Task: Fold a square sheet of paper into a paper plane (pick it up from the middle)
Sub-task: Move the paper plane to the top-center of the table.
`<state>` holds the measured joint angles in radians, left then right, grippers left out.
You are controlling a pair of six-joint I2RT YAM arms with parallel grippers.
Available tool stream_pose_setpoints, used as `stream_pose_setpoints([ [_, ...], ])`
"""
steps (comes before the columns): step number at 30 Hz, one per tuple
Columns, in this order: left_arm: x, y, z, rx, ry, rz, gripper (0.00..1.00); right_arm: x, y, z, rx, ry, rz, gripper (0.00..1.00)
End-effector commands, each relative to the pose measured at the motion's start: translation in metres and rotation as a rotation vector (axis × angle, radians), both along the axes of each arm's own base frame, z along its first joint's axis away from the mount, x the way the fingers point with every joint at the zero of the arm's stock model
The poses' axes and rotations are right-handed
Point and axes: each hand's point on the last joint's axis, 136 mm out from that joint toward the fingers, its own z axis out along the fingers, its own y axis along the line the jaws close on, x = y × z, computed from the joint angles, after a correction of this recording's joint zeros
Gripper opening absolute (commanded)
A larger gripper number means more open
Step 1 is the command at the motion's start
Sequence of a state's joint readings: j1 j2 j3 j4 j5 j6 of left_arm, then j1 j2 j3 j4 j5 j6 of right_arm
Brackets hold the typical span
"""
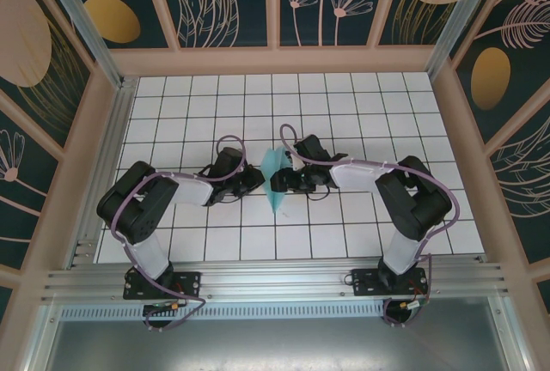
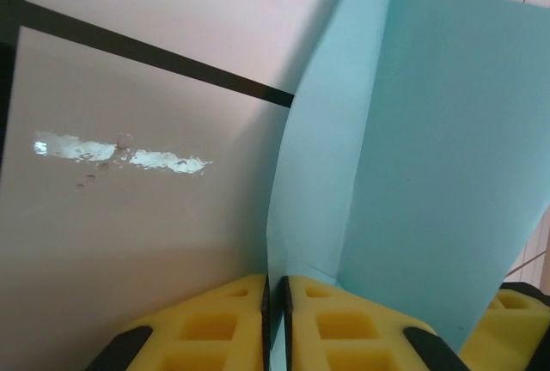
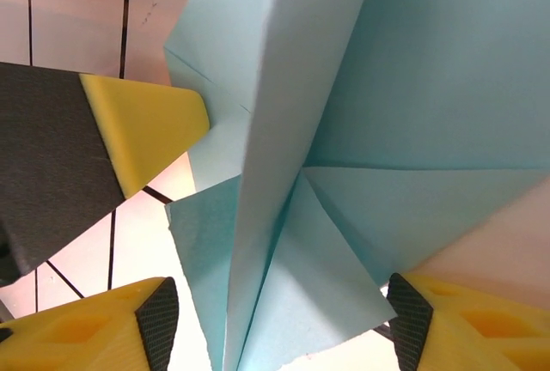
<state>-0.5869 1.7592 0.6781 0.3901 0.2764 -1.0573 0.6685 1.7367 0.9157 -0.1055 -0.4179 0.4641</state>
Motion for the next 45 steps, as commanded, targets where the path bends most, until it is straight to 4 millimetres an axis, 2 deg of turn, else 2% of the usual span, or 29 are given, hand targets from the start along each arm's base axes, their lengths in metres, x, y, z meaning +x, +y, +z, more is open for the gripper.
stream_pose_setpoints([
  [1, -0.001, 0.007, -0.009, 0.053, 0.021, -0.003, 0.13, 0.003, 0.013, 0.010, 0.038, 0.010, -0.001, 0.66],
  [10, -0.002, 0.005, -0.009, 0.043, 0.021, -0.012, 0.13, 0.008, 0.015, 0.012, -0.025, -0.007, -0.055, 0.57],
  [20, -0.003, 0.003, -0.007, 0.027, 0.021, -0.017, 0.12, 0.011, 0.016, -0.005, -0.176, -0.016, -0.093, 0.57],
  [26, -0.003, 0.003, -0.006, 0.022, 0.019, -0.017, 0.11, 0.009, 0.010, -0.015, -0.268, -0.013, -0.135, 0.49],
  [32, -0.001, 0.002, 0.000, 0.008, 0.006, -0.009, 0.11, 0.009, 0.004, -0.018, -0.358, -0.031, -0.187, 0.54],
  [35, 0.000, 0.001, 0.002, 0.004, 0.001, -0.008, 0.11, 0.008, 0.006, -0.018, -0.375, -0.029, -0.199, 0.53],
  [45, -0.002, 0.002, 0.001, -0.006, 0.001, -0.008, 0.12, 0.009, 0.008, -0.020, -0.425, -0.016, -0.255, 0.23],
])
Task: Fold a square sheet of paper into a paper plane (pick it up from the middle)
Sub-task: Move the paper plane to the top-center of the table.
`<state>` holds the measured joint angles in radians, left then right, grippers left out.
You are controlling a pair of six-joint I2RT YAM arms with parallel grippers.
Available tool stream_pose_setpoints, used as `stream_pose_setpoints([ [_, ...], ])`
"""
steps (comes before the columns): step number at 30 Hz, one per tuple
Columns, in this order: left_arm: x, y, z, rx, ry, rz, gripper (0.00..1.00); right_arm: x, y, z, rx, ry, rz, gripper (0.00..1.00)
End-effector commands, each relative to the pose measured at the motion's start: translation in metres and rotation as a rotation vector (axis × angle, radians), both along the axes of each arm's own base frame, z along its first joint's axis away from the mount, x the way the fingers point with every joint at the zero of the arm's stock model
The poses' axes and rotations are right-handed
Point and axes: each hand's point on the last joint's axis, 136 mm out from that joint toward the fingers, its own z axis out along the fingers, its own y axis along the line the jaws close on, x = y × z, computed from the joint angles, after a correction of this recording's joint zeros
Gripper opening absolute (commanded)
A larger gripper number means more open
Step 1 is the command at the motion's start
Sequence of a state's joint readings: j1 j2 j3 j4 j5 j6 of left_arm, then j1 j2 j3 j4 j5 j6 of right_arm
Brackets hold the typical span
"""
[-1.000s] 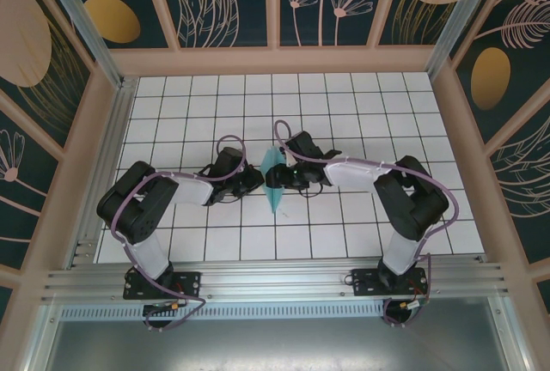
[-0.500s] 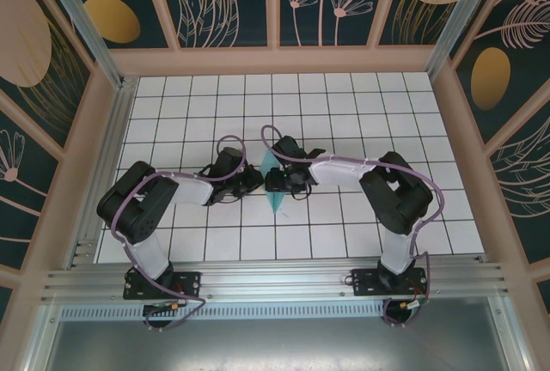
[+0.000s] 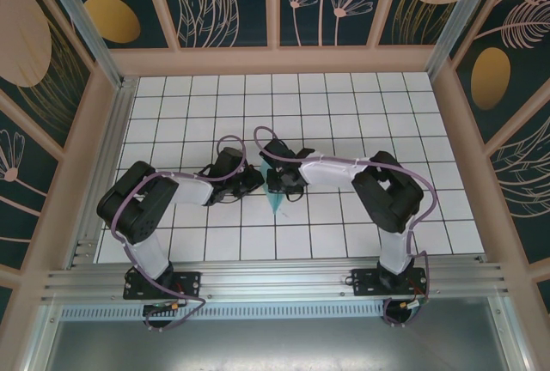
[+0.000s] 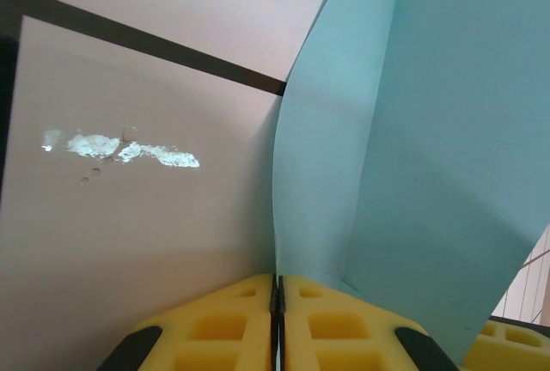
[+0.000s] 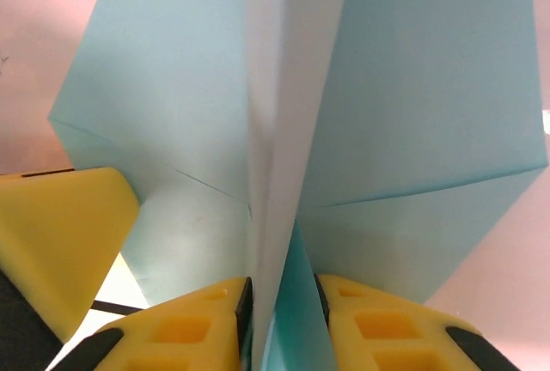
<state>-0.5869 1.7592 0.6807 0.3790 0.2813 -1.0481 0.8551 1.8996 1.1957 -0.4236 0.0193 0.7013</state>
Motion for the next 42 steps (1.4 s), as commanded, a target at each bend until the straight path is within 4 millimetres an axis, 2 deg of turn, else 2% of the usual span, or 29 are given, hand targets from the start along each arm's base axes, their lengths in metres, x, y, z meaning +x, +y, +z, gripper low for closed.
stream_pose_setpoints([
  [1, -0.001, 0.002, 0.002, -0.012, -0.001, 0.002, 0.12, 0.002, -0.004, -0.001, -0.054, 0.003, -0.042, 0.21],
  [4, 0.000, 0.001, 0.007, -0.020, -0.012, 0.005, 0.15, 0.004, -0.004, 0.001, -0.061, -0.001, -0.058, 0.16],
  [6, 0.001, 0.003, 0.011, -0.022, -0.020, 0.014, 0.20, 0.005, -0.005, 0.001, -0.065, -0.003, -0.070, 0.05],
  [7, 0.003, 0.003, 0.023, -0.034, -0.046, 0.020, 0.23, 0.006, -0.006, 0.001, -0.069, -0.006, -0.075, 0.02],
  [10, 0.009, 0.015, 0.040, -0.040, -0.080, 0.062, 0.32, 0.013, -0.011, 0.008, -0.079, -0.030, -0.081, 0.00],
  [13, 0.016, 0.037, 0.055, -0.022, -0.118, 0.116, 0.41, 0.027, -0.020, 0.027, -0.103, -0.085, -0.064, 0.00],
  [17, 0.020, 0.066, 0.069, 0.042, -0.157, 0.172, 0.49, 0.067, -0.052, 0.052, -0.125, -0.161, -0.044, 0.00],
  [24, 0.022, 0.105, 0.084, 0.160, -0.204, 0.274, 0.66, 0.151, -0.105, 0.059, -0.094, -0.195, -0.002, 0.00],
  [27, 0.023, 0.113, 0.091, 0.193, -0.223, 0.295, 0.71, 0.170, -0.112, 0.051, -0.062, -0.154, 0.027, 0.00],
  [32, 0.023, 0.118, 0.094, 0.222, -0.225, 0.296, 0.72, 0.183, -0.123, 0.031, -0.128, -0.105, 0.023, 0.00],
  [37, 0.022, 0.117, 0.090, 0.225, -0.215, 0.290, 0.73, 0.182, -0.125, 0.014, -0.140, -0.070, 0.028, 0.02],
  [42, 0.021, 0.116, 0.087, 0.227, -0.206, 0.285, 0.73, 0.175, -0.131, -0.004, -0.166, -0.027, 0.016, 0.16],
])
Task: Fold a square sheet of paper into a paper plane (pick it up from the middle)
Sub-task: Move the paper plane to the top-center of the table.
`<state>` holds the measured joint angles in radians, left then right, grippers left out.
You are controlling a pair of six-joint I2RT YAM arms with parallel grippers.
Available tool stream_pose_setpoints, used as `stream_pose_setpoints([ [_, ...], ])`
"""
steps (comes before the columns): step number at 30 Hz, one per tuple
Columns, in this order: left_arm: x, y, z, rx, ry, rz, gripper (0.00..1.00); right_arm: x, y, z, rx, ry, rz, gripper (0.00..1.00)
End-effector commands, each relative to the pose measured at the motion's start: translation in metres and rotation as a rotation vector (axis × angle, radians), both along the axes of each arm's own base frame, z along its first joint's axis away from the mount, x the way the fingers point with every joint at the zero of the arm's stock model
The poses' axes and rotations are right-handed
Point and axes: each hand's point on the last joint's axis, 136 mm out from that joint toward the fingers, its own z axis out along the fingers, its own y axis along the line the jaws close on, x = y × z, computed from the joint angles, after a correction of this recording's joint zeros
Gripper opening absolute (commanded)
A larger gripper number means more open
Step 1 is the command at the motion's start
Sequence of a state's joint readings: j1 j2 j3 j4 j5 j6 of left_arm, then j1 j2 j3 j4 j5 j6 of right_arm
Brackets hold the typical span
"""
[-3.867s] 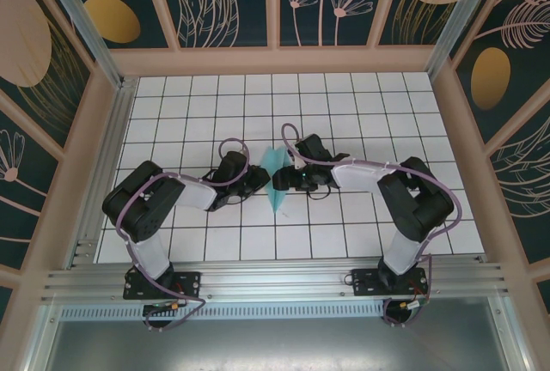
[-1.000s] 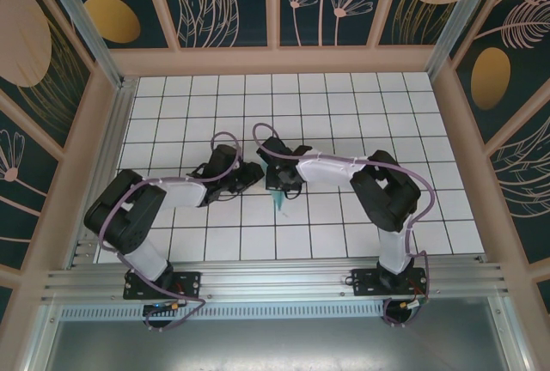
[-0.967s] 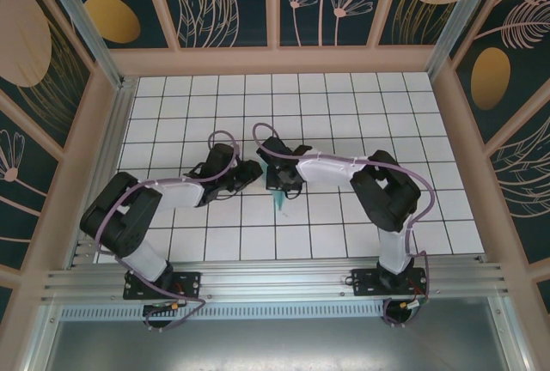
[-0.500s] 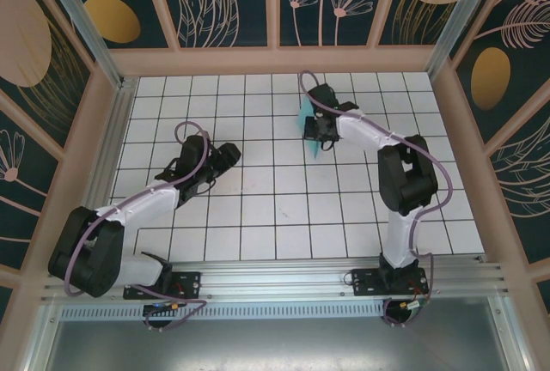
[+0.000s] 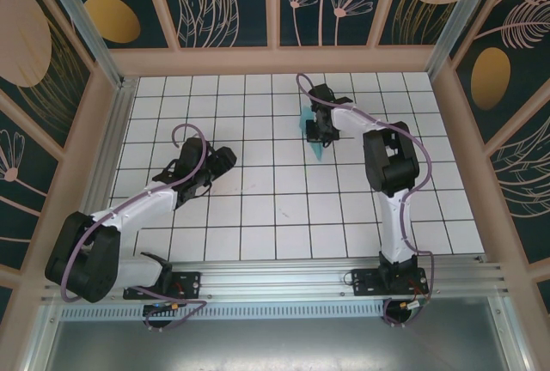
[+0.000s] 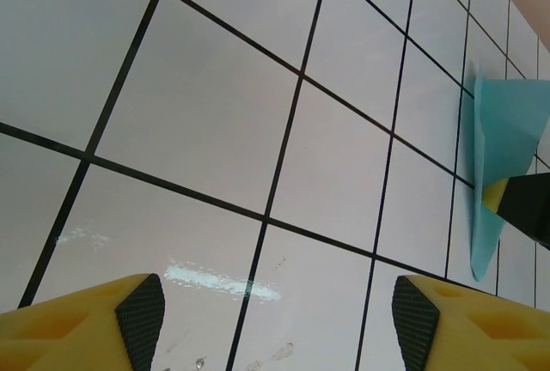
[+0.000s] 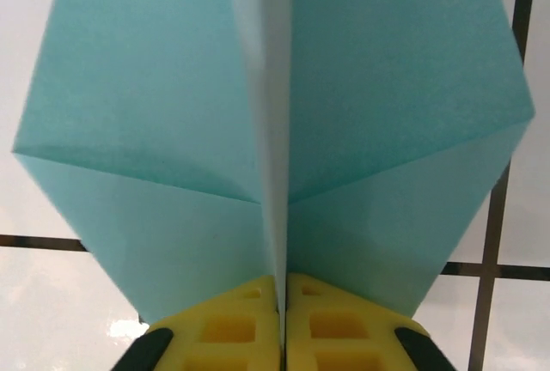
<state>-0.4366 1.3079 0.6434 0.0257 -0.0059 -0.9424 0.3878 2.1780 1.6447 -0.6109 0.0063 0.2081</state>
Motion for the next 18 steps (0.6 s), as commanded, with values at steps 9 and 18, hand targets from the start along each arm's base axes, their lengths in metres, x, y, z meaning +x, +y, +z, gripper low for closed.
stream_pose_setpoints([
  [9, 0.0027, 0.0017, -0.0048, 0.022, 0.014, -0.009, 0.73, -0.0080, -0.0167, -0.0144, -0.131, 0.023, -0.022, 0.38],
  [18, 0.0024, 0.0013, -0.0092, 0.026, 0.023, -0.012, 0.73, -0.0078, -0.0109, -0.0091, -0.202, -0.006, -0.020, 0.48],
])
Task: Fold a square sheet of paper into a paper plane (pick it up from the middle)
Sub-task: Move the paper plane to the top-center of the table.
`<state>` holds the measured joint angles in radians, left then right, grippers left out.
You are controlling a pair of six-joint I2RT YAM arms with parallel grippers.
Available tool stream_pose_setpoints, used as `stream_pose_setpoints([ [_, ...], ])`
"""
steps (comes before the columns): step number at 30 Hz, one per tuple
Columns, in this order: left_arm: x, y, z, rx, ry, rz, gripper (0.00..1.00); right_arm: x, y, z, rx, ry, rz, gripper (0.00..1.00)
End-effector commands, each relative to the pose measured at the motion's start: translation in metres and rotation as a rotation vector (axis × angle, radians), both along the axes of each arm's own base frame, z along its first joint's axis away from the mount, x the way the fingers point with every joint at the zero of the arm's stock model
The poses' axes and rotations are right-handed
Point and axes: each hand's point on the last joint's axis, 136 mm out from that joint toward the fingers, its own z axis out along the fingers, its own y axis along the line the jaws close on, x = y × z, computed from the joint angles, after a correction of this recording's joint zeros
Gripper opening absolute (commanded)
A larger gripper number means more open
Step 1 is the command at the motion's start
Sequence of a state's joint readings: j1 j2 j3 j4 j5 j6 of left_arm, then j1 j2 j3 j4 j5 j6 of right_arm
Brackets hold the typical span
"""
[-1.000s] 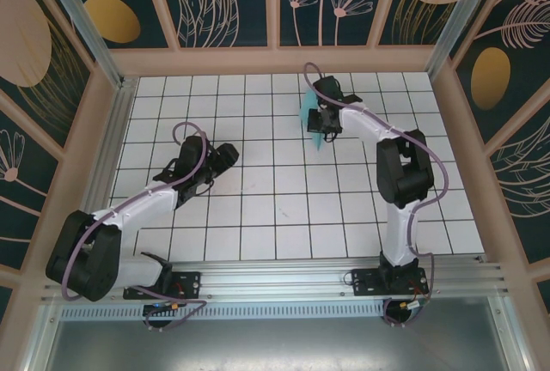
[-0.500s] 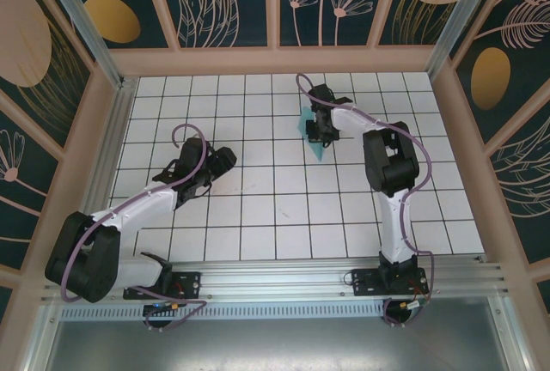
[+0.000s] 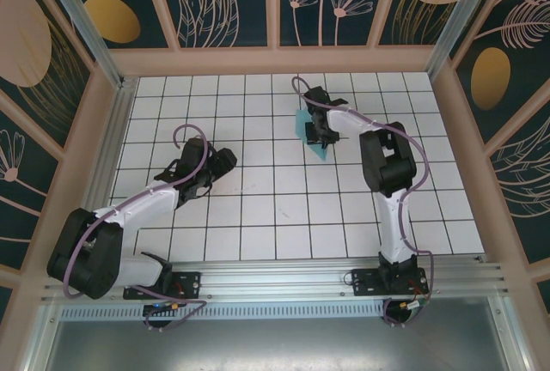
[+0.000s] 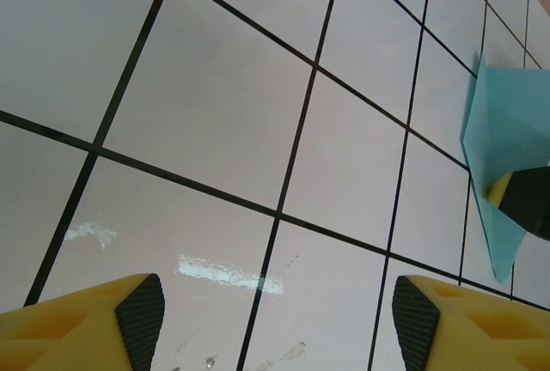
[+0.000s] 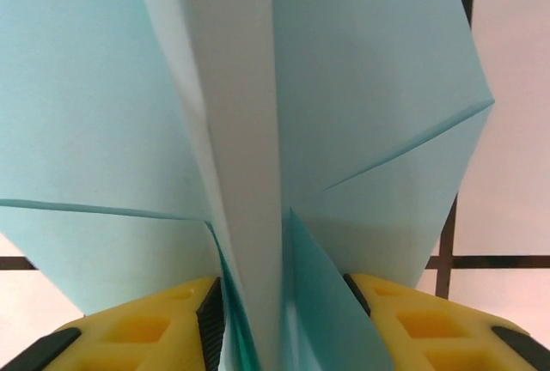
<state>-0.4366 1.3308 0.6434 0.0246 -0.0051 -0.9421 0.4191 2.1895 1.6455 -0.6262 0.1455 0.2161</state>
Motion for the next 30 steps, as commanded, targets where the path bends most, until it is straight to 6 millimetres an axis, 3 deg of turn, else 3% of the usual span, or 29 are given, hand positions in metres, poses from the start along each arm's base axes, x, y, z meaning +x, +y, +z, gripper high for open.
stream_pose_setpoints([
  [1, 0.003, 0.001, -0.002, 0.018, 0.003, -0.014, 0.73, -0.006, 0.001, -0.002, -0.082, 0.013, 0.002, 0.49],
  [7, 0.003, -0.001, -0.005, 0.013, 0.009, -0.021, 0.73, -0.007, 0.005, 0.004, -0.126, -0.001, 0.000, 0.35],
  [11, 0.003, -0.002, -0.007, 0.014, 0.013, -0.026, 0.73, -0.010, 0.004, 0.000, -0.144, 0.005, -0.010, 0.16],
  [16, 0.003, -0.003, -0.008, 0.010, 0.018, -0.033, 0.73, -0.011, 0.006, 0.000, -0.148, -0.001, -0.026, 0.08],
  [19, 0.003, -0.004, -0.009, 0.007, 0.021, -0.035, 0.73, -0.011, 0.013, 0.000, -0.131, 0.001, -0.024, 0.11],
  [22, 0.003, -0.005, -0.009, 0.004, 0.023, -0.037, 0.73, -0.010, 0.014, 0.003, -0.128, -0.004, -0.042, 0.20],
  [30, 0.004, -0.004, -0.004, 0.002, 0.011, -0.032, 0.73, -0.005, 0.015, 0.037, -0.098, -0.065, -0.079, 0.45],
])
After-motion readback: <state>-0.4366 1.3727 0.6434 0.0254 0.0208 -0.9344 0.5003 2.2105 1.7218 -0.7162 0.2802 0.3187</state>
